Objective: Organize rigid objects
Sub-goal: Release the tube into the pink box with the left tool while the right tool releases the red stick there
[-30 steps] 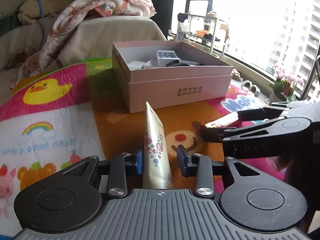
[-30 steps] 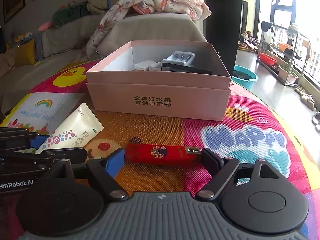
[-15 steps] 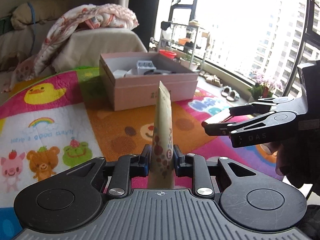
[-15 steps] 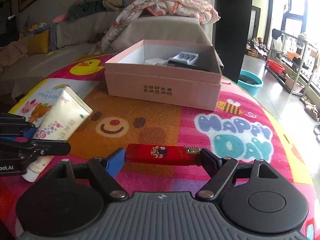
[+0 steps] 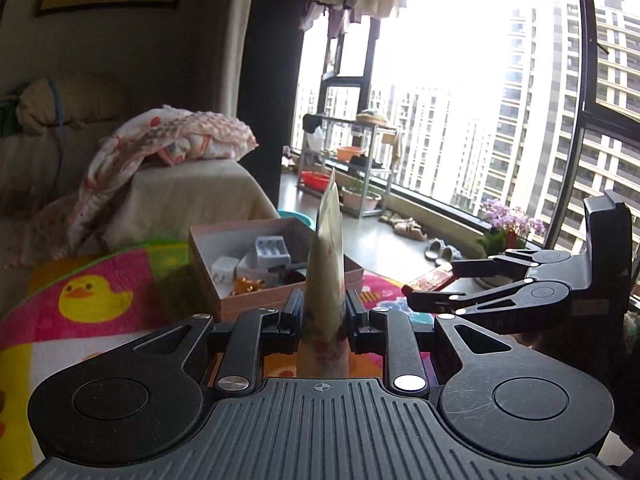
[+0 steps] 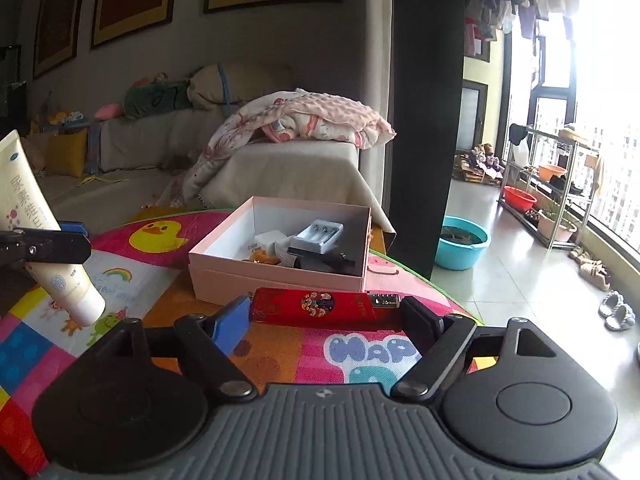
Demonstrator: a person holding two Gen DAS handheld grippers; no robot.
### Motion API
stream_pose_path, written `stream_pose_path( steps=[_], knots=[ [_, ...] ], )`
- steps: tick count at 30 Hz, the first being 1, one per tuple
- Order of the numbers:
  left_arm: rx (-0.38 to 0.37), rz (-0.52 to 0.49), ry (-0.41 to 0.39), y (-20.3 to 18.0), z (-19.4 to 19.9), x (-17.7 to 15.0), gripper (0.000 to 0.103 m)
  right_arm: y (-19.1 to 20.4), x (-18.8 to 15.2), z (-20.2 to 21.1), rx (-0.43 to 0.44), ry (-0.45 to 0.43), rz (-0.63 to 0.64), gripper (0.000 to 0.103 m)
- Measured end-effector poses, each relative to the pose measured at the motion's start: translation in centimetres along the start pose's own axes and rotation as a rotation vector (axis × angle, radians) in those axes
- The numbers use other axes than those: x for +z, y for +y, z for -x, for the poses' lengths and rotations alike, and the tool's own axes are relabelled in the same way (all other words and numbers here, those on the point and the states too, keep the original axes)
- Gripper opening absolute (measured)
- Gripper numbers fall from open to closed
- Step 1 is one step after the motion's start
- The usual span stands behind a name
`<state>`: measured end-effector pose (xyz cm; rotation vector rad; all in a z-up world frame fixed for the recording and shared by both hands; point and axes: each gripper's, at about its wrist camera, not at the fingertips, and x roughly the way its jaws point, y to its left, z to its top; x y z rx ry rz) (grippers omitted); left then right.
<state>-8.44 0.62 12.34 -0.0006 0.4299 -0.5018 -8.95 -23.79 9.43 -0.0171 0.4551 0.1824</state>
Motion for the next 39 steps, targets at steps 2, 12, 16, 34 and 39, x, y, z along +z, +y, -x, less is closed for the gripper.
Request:
stream_pose_path(
  steps=[2,12,16,34,39],
  knots=[
    [0.001,-0.007,-0.002,0.2,-0.5,0.5,0.025,0.2,0.1,-0.3,0.002,0.007,0.004,0.081],
    [-0.045,0.022,0.006,3.6,-7.8,7.2,0.025,1.2,3.7,-3.8,-0.009,-0.050,0.078,0.081],
    [-0.027,0.022,0.070,5.9,-13.7,9.1,0.025,1.8,6.1,-8.2,-0.038,-0.055,0.117,0.081],
    [-0.012,0.142,0.193,13.1,-25.8,6.9,0.027,2.3,5.5,-21.0,0.027,0.187,0.114,0.082],
    [-0.015,0.135,0.090,12.6,-21.4,8.8,0.027,1.8,5.2,-18.7,0.001,0.165,0.105,0.084]
  ],
)
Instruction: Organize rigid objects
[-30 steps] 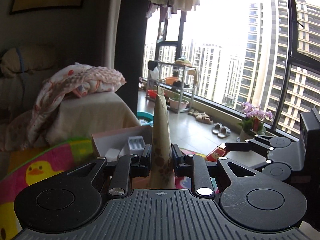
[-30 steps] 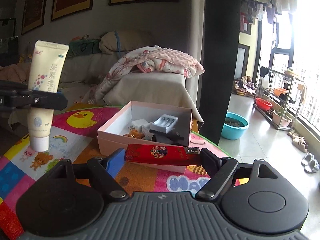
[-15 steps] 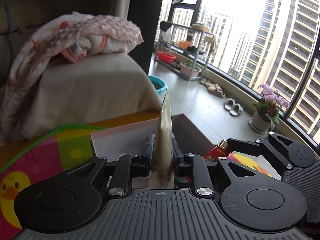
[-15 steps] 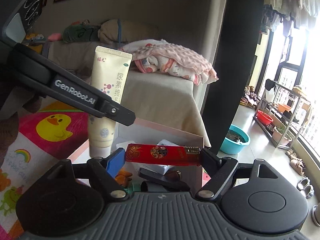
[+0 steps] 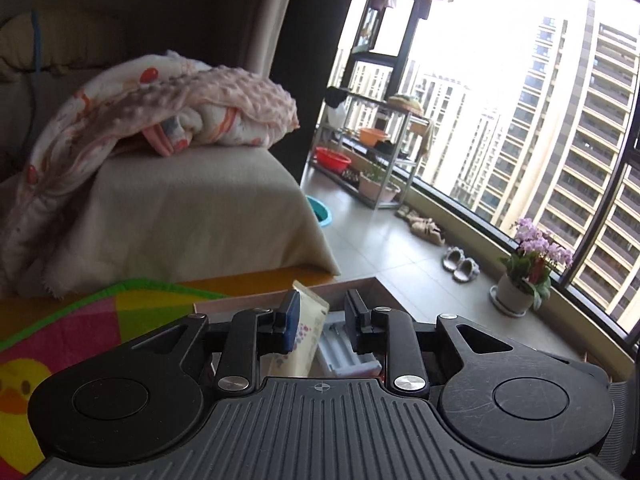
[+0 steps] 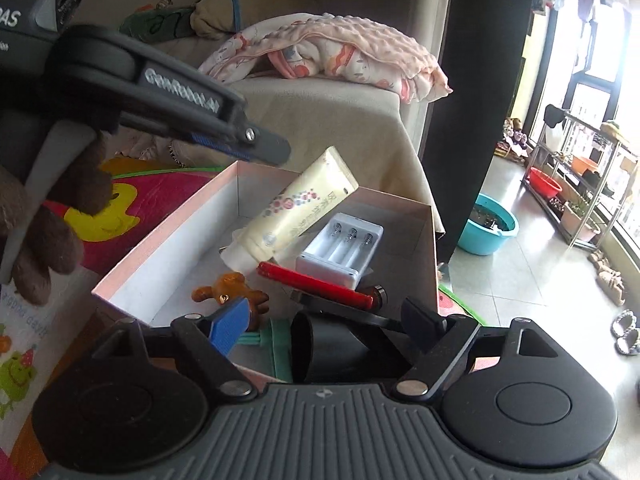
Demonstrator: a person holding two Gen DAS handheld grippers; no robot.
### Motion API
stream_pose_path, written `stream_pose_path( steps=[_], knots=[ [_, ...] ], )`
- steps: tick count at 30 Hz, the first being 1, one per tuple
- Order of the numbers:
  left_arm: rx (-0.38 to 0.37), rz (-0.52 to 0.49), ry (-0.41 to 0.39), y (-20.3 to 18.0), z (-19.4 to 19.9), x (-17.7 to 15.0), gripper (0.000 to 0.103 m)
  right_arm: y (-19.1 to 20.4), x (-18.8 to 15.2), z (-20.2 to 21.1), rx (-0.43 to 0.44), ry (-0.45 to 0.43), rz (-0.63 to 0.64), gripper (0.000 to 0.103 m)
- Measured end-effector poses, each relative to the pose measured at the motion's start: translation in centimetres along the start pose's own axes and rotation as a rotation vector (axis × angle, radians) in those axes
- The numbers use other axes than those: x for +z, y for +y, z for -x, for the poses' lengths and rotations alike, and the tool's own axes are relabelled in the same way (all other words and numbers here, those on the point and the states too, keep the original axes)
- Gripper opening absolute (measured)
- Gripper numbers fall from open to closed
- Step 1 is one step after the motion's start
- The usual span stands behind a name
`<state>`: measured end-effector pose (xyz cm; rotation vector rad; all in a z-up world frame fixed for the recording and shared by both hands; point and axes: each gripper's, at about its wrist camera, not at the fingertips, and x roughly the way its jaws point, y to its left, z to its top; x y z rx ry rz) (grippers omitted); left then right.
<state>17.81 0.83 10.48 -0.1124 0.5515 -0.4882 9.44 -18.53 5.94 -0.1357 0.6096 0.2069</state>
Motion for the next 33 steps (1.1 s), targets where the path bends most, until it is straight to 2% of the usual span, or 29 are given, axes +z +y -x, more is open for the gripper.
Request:
stream_pose_path(
  steps=[6,8,12,14,15,19,20,21,22,23,24,27,28,31,33],
  knots=[
    [0.097,-0.053,0.078,-1.6,1.6,-1.9,0.027,0.0,-0.7,2.4,-0.007,-0.018,-0.039,0.084],
    [0.113,-0.100,0.084,-2.6,3.3,-4.2,0.027,-0.2,-1.5,3.9,0.020,-0.029,-0.060,0.085],
    [0.198,-0.223,0.106,-5.3,7.8,-10.9,0.029,0.0,-4.7,6.4,0.029,0.001,-0.071,0.087],
    [0.256,-0.202,0.120,-5.5,9.6,-13.8,0.032,0.5,-6.6,7.0,0.030,0.034,-0.072,0.087],
    [0.287,-0.159,0.132,-5.3,10.3,-15.1,0.031,0.7,-7.6,7.1,0.028,0.053,-0.075,0.087],
    [0.307,-0.028,0.199,-4.5,10.7,-18.7,0.030,1.8,-9.9,5.9,0.021,0.122,-0.107,0.087],
    [0.320,-0.034,0.168,-4.7,10.8,-19.0,0.031,1.9,-10.1,5.4,0.024,0.142,-0.127,0.088],
    [0.334,-0.030,0.166,-4.9,10.6,-19.1,0.031,1.9,-10.3,5.3,0.010,0.126,-0.157,0.092],
    [0.342,-0.019,0.162,-5.1,10.5,-19.1,0.032,2.0,-10.4,5.1,-0.012,0.130,-0.166,0.100],
    [0.346,-0.005,0.157,-5.3,10.4,-19.1,0.040,2.0,-10.5,4.8,-0.029,0.132,-0.171,0.103],
    [0.338,-0.002,0.154,-5.5,9.8,-18.9,0.054,1.9,-10.5,4.8,-0.024,0.130,-0.182,0.103],
    [0.334,-0.051,0.158,-7.0,8.5,-19.0,0.080,1.7,-10.7,5.0,-0.019,0.124,-0.185,0.103],
    [0.346,-0.061,0.148,-7.4,8.2,-19.2,0.079,1.7,-10.8,5.0,-0.019,0.124,-0.185,0.103],
    [0.343,-0.001,0.118,-6.8,8.4,-19.2,0.079,1.4,-10.9,5.1,-0.015,0.114,-0.182,0.103],
    [0.376,0.035,0.093,-6.8,8.5,-19.3,0.071,1.4,-11.1,5.2,-0.012,0.105,-0.184,0.103]
  ],
)
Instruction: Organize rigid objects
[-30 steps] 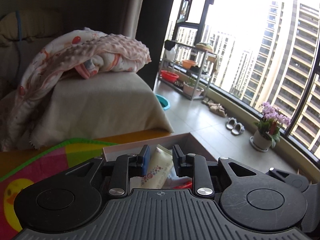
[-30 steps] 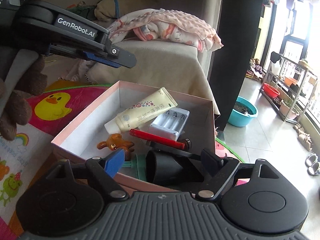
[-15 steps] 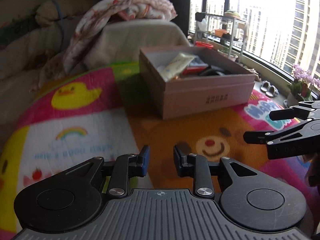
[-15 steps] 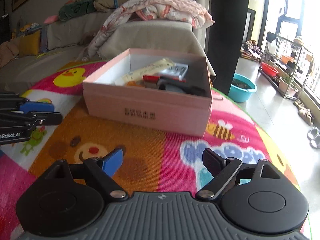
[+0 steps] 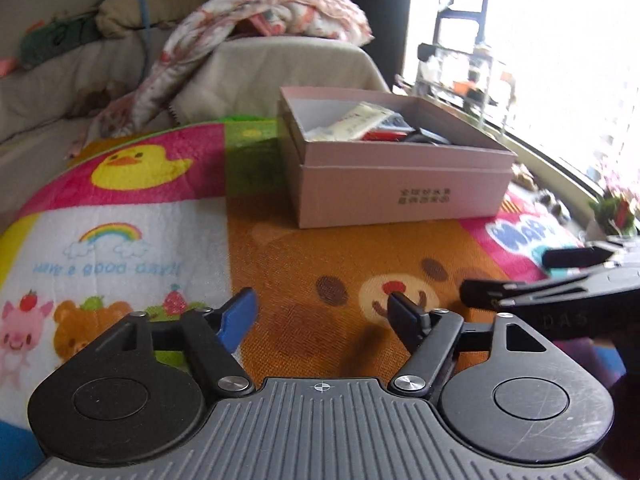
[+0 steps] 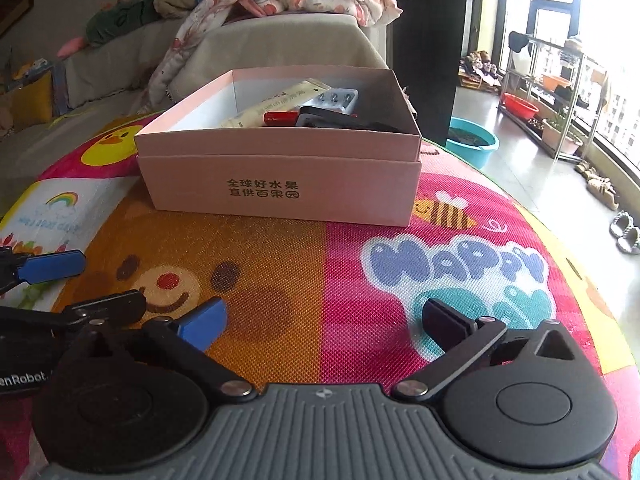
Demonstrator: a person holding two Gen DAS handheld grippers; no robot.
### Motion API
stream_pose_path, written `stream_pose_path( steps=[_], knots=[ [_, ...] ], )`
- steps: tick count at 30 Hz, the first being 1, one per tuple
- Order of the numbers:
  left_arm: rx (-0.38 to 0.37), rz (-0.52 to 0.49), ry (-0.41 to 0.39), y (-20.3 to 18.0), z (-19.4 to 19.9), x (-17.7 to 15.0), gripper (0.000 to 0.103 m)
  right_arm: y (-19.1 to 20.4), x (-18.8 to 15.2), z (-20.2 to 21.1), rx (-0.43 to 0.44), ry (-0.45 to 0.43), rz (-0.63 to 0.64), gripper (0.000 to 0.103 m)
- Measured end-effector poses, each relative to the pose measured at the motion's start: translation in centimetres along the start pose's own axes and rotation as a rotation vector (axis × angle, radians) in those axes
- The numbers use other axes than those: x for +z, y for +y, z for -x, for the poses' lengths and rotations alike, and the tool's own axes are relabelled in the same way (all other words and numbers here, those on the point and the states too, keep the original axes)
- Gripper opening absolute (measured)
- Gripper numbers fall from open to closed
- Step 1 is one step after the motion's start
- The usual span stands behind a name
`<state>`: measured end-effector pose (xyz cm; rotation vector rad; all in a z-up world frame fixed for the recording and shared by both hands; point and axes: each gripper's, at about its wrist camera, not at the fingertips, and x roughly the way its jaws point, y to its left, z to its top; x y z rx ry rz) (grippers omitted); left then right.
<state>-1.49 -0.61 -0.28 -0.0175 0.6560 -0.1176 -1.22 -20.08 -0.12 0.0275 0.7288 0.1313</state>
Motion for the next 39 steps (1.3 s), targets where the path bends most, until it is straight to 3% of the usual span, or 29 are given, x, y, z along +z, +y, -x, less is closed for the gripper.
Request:
stream_pose_path(
  steps=[4,15,39],
  knots=[
    [0.064,-0.026,-0.001,-0.90,-0.17,0.06,0.070,0.08,-0.21,0.09,-0.006,-0.019,-0.008,0.103],
    [0.058,-0.021,-0.002,-0.71,-0.18,0.05,0.070,0.68,-0.76,0.34,-0.062,-0.056,-0.047,0.103],
    [0.070,-0.014,-0.004,-0.70,-0.03,-0.03,0.071,0.70,-0.77,0.26,-0.063,-0.057,-0.045,0.103]
  ],
)
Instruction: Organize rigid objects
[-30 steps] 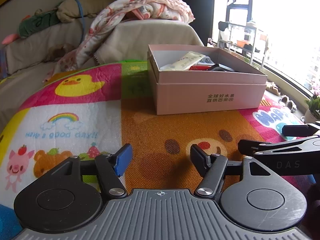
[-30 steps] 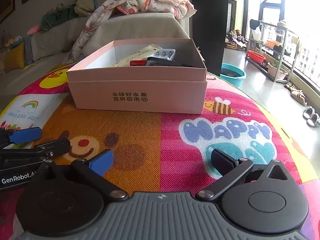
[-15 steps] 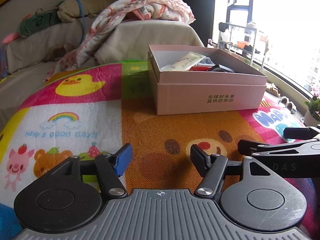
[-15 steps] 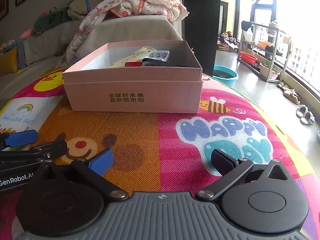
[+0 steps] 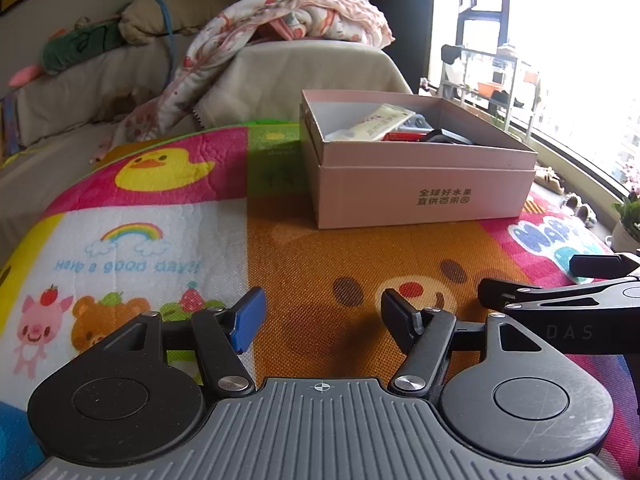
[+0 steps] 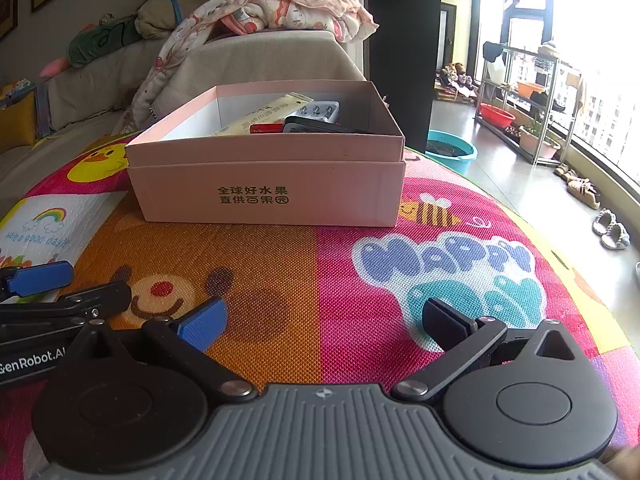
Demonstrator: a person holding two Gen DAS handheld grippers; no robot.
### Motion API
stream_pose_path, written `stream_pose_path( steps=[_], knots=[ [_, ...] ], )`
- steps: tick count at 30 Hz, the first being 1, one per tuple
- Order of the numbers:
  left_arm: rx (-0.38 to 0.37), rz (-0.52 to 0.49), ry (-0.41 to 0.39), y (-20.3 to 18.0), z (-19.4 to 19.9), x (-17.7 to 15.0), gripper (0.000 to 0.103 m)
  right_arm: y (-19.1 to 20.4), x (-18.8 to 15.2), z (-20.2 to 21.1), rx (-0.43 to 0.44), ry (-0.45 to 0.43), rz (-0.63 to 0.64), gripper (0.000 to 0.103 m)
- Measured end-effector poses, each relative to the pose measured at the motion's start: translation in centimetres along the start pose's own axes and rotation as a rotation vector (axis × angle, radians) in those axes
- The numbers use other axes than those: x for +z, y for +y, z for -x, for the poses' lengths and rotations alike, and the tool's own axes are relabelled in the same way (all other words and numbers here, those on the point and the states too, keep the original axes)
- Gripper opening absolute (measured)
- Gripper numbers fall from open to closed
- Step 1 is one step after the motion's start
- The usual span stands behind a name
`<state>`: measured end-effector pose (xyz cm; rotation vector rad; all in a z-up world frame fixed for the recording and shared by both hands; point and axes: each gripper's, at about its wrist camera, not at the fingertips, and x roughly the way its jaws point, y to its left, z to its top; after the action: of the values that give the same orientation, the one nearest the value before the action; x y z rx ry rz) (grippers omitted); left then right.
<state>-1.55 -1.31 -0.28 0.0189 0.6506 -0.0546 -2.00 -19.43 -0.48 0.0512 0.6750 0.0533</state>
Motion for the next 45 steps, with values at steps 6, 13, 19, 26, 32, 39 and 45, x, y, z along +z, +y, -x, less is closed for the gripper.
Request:
stream_pose_path(
  steps=[6,13,19,26,32,39,45],
  knots=[
    [0.008,-0.011,0.001,-0.17,-0.02,-0.04,0.071,0.00,-0.01,0.01,0.000,0.000,0.000,0.103],
    [0.009,-0.013,0.001,-0.18,-0.02,-0.03,0.071,0.01,-0.02,0.00,0.000,0.000,0.000,0.103],
    [0.009,-0.012,0.001,-0.16,-0.01,-0.04,0.071,0.00,-0.02,0.00,0.000,0.000,0.000,0.103],
    [0.008,-0.012,0.001,-0.14,0.00,-0.04,0.071,0.00,-0.02,0.00,0.000,0.000,0.000,0.103],
    [0.009,-0.012,0.001,-0.17,0.00,-0.04,0.071,0.00,-0.02,0.00,0.000,0.000,0.000,0.103],
    [0.008,-0.011,0.001,-0.14,-0.01,-0.03,0.071,0.00,-0.02,0.00,0.000,0.000,0.000,0.103],
    [0.009,-0.013,0.001,-0.13,-0.02,-0.03,0.071,0.00,-0.02,-0.01,0.000,0.000,0.000,0.103]
  ],
)
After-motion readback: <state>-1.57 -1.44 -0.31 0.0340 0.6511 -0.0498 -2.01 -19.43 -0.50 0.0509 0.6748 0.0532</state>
